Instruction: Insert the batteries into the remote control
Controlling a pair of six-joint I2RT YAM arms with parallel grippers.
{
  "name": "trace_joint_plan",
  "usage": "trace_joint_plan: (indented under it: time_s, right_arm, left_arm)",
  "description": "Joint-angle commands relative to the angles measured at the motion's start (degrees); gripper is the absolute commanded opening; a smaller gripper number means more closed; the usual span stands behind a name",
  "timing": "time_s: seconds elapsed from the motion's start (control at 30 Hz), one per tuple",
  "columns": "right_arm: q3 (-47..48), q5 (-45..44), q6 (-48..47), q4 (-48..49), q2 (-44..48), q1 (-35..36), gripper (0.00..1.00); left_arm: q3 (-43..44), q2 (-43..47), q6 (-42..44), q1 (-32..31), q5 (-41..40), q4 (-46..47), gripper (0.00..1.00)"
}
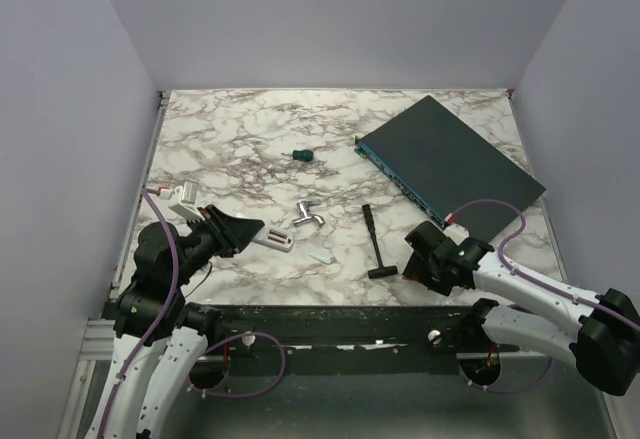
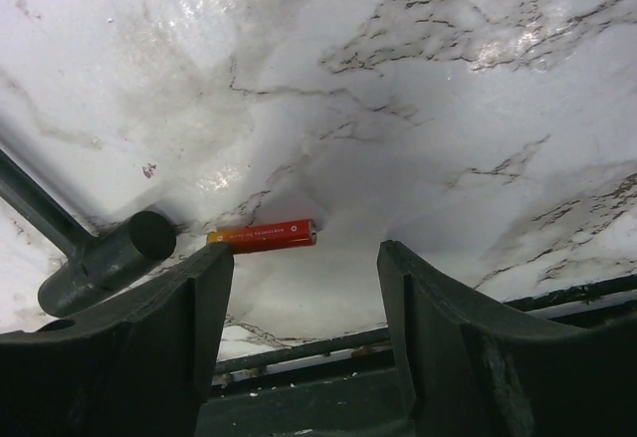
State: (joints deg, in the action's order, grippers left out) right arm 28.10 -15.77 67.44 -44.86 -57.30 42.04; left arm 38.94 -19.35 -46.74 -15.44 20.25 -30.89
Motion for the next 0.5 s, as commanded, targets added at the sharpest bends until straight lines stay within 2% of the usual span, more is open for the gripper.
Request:
trace_joint_plan:
  time_s: [0.0,0.47]
  right_arm:
    - [0.02,-0.86,-0.45,2.45,-0.73,-0.03,0.67]
    - [-0.52,0.73,-2.01,6.96,-4.54,-0.03,0.67]
  left_arm:
    - [-0.08,0.19,0.54,0.32,1.63,2.55,0.00]
    - [-0.61,0.49,0.70,0.32,1.81,2.33,0.00]
